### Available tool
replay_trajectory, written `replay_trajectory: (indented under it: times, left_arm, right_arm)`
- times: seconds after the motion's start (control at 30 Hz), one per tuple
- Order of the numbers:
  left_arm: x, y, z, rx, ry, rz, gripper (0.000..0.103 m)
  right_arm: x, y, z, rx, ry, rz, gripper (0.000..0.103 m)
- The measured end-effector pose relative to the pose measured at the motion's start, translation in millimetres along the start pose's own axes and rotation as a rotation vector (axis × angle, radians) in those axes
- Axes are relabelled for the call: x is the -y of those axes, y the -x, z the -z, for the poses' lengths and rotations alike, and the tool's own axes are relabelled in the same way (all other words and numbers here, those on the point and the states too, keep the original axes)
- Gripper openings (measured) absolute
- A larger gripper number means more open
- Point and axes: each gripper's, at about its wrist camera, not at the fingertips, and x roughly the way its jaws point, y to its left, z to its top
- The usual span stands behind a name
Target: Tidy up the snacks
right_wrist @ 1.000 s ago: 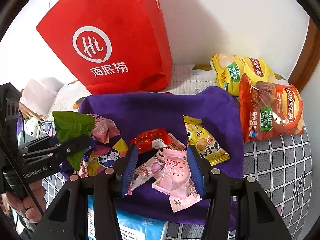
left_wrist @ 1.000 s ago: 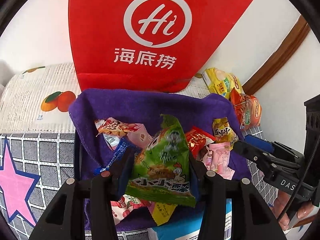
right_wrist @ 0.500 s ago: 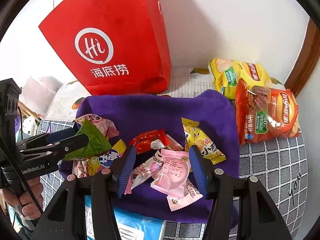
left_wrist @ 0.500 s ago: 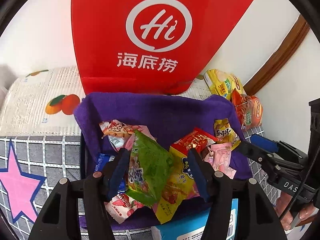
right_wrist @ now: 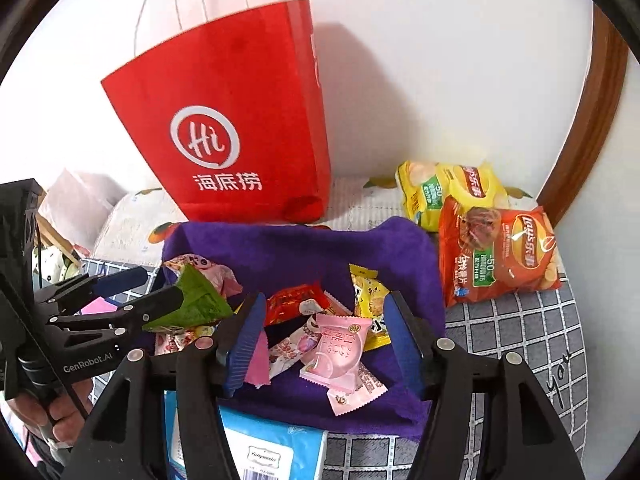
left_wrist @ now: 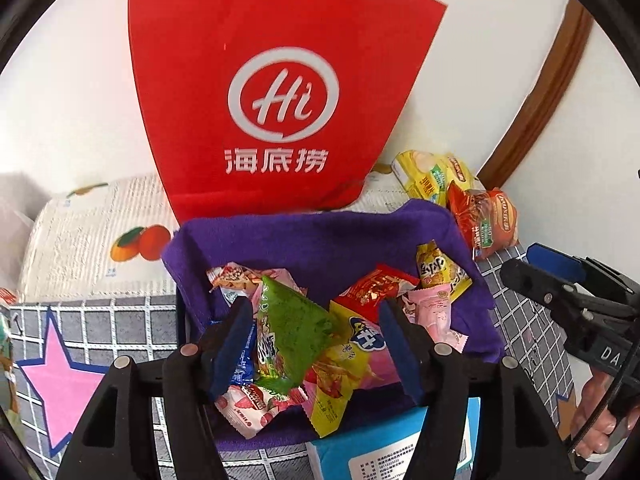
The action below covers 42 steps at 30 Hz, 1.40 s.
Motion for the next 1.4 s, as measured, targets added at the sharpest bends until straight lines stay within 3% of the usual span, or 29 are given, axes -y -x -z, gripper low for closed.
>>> replay_trajectory:
  times: [0.2,0.33,0.57,0.83,0.9,0.97,1.2,1.4]
  left_arm:
    - [8,23,1,0.036,-0.026,-0.009,0.069]
    - [14,34,4,0.035,-0.038,0.009,0.072]
    - [26,57,27,0.033,-0.038,0.023,0.075]
    - [32,116,80,0.101,-0.047,-0.027,0.078]
    - [34,132,93,0.129,-0.044,-0.034,0.084]
    - [37,149,111,0.166,-0.046,-0.047,0.097]
    - [50,183,157,0.196,-0.074,-0.148,0.098]
    - [50,207,182,0.196,-0.033,-0.106,0.098]
  right_arm:
    - [-11,18,10,0.017,-0.012,0.002,0.062]
    - [-17,39,28,0.059,-0.014,0.031,0.08]
    - [-17,83,68,0.115,-0.053,0.099,0.092]
    - [-37,124,124,0.151,-0.074,0.146,0.097]
    - [-42,134,138,0.157,-0.082,0.152,0.098]
    - [-48,144,150,0.158,-0.082,0.155,0.098]
    - [-63,184,193,0.182,-0.111,0.17,0.099]
    - [-70,203,220,0.185,-0.113,0.18,0.099]
